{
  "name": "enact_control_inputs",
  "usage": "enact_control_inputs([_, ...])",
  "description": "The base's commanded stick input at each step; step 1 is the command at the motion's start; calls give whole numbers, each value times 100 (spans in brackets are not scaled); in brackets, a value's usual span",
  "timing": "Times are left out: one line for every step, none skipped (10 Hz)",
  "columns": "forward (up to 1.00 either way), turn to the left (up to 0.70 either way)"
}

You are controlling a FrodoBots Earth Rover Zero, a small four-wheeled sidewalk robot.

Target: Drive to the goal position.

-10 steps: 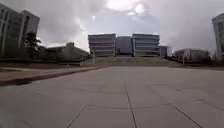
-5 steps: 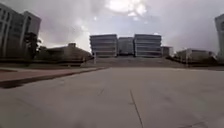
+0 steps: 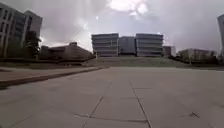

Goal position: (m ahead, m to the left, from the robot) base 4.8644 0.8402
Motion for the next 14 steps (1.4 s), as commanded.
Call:
enact_control_inputs([100,0])
enact_control_inputs([100,0])
enact_control_inputs([100,0])
enact_control_inputs([100,0])
enact_control_inputs([100,0])
enact_control_inputs([100,-28])
enact_control_inputs([100,-26])
enact_control_inputs([100,-22])
enact_control_inputs([100,-22])
enact_control_inputs([100,-22])
enact_control_inputs([100,-22])
enact_control_inputs([100,-22])
enact_control_inputs([100,-22])
enact_control_inputs([100,0])
